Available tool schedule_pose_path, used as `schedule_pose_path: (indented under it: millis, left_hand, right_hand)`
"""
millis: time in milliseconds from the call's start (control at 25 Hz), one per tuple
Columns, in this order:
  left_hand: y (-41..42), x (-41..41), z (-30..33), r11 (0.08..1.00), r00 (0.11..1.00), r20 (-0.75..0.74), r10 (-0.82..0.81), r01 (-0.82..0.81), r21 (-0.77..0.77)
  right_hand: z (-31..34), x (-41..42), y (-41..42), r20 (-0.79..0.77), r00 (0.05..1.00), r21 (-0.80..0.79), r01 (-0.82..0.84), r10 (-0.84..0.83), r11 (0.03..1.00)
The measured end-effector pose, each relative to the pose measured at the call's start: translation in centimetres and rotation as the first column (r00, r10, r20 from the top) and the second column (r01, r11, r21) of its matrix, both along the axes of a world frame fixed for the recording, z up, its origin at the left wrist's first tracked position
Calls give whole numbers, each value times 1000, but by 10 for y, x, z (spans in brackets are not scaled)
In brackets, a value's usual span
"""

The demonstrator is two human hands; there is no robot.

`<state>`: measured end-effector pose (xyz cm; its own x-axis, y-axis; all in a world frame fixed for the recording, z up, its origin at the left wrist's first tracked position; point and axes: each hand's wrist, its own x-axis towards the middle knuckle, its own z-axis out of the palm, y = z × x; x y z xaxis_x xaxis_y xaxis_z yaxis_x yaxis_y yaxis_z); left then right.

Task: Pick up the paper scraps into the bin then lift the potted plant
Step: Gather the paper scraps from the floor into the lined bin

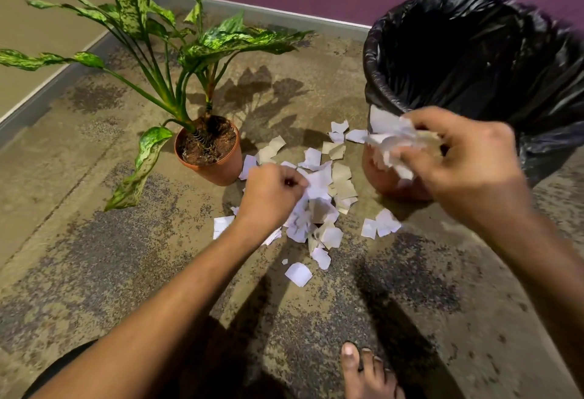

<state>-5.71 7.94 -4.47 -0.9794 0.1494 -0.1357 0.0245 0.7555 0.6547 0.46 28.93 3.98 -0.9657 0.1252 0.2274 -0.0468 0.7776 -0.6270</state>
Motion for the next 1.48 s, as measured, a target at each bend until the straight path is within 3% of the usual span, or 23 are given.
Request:
schedule_pose_path:
  millis: [80,200,320,560,680,800,920,960,1040,1160,1200,1280,1400,1480]
  left_hand:
    - [21,-8,44,990,991,-133,-18,36,138]
    - [60,-20,96,947,948,-315,-37,133,291]
    - [103,-39,123,929,898,-431,-92,233,287]
    - [148,-72,119,948,872,-459,-172,273,164]
    - [144,-66,106,920,878,-437,-197,320,228]
    - [115,-48,74,891,846,-530,-47,276,361]
    - [70,-28,23,885,811,-566,152,143,442]
    - [53,-22,2,896,817,-540,202,69,439]
    - [15,-10,-45,910,862,-412,295,-121,397]
    - [-44,8,-109,931,925,-122,359,-345,120]
    - [-59,14,-123,930,930,-16,367,-367,-18]
    - [-80,21,-140,920,911,184,369,-329,-213]
    - [-87,19,-144,946,896,340,284,-205,-252]
    - [-84,13,-142,966,910,351,222,-156,-208]
  right_hand:
    - [25,-2,18,-156,983,-48,86,-92,995]
    - [34,-17,49,-239,944,-58,219,-227,974]
    - [23,-30,75,-216,945,0,252,-246,968]
    - [-1,-49,96,-132,973,10,193,-190,981]
    - [-5,-40,93,-186,960,-55,201,-208,978]
    - [-4,-14,75,-214,960,-241,128,-181,962]
    - [-20,18,46,17,999,-337,-23,31,941]
    - [-39,25,39,178,977,-321,-53,115,946]
    - [-89,31,31,511,842,-217,-66,172,974]
    - [-173,29,33,807,590,67,-110,11,992]
    - [-192,29,32,830,555,171,-144,-64,975]
    - [-211,25,19,802,583,284,-178,-131,942]
    - [-217,5,-6,729,679,284,-181,-90,941]
    - [-218,-12,-27,702,712,274,-272,1,922]
